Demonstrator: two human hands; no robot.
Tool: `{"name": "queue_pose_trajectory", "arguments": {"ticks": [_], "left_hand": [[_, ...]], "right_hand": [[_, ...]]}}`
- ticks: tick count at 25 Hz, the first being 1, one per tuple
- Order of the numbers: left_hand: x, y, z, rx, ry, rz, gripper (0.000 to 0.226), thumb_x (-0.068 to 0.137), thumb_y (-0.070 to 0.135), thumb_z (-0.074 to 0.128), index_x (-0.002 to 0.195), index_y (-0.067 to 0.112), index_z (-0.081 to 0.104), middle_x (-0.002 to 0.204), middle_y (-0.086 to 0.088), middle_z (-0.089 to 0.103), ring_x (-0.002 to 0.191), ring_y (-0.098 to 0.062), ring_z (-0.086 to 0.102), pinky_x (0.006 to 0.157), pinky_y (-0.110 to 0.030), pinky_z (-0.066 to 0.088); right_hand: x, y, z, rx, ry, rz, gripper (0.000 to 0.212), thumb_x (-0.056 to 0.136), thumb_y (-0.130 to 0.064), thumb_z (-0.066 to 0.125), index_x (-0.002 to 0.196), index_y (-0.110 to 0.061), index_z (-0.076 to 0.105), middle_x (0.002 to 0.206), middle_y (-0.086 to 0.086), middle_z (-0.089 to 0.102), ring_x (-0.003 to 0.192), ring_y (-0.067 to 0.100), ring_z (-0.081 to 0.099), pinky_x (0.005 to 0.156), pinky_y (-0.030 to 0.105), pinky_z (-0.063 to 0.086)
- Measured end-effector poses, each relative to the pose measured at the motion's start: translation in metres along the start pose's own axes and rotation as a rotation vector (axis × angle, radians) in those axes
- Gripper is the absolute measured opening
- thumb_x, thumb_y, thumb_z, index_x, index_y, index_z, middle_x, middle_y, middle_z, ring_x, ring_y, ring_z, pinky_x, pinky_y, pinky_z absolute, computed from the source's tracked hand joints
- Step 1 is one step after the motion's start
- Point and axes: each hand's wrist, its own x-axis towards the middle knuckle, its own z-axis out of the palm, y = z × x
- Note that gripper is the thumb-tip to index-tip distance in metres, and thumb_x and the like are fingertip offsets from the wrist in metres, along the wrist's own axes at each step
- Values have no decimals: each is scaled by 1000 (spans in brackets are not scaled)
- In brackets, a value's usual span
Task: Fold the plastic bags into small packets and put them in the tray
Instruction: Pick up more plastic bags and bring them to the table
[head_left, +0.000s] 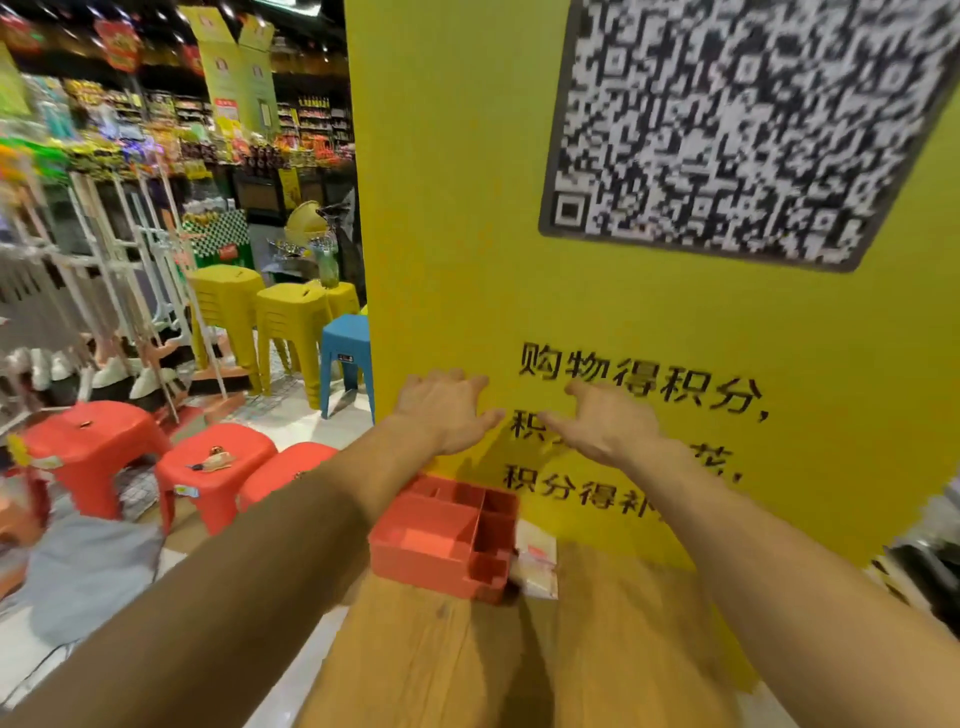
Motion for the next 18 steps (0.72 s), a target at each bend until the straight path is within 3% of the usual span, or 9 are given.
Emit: {"name": "queue_pose_trajectory", "arguments": {"ticks": [5,8,12,16,18], "left_hand": [[6,-31,-126,3,54,-44,66,100,68,38,152,26,45,142,-10,58,132,-34,52,101,-51,43],[-9,-65,-173,34,85,-160,65,99,68,40,149,26,47,141,-10,59,131,-35,53,98,-51,45],[-59,-112,-200,69,104,-321,59,97,67,41,141,30,51,135,-8,63,123,-35,58,92,-51,49],[-163,-173,-212,96,89,-567,55,98,64,43,140,30,51,135,-12,63,124,-36,58,102,-55,47],[-230,-211,-213,127,73,-729,57,97,66,43,140,30,51,137,-11,63,124,-37,58,101,-53,48]], "right_hand": [[16,-54,-120,-1,34,-96,76,92,-75,41,149,-25,44,142,16,52,131,37,50,102,54,47],[27,-90,-159,15,71,-205,76,91,-74,44,148,-25,45,141,15,53,131,37,50,102,55,46],[33,-155,-168,11,65,-377,75,92,-75,44,148,-24,45,142,17,52,131,38,50,101,56,46],[3,-261,-157,60,15,-633,71,92,-72,47,142,-23,49,140,19,52,129,40,50,99,55,47],[-22,-323,-149,78,-16,-766,71,91,-73,48,141,-22,49,137,18,53,128,41,50,98,53,47]]}}
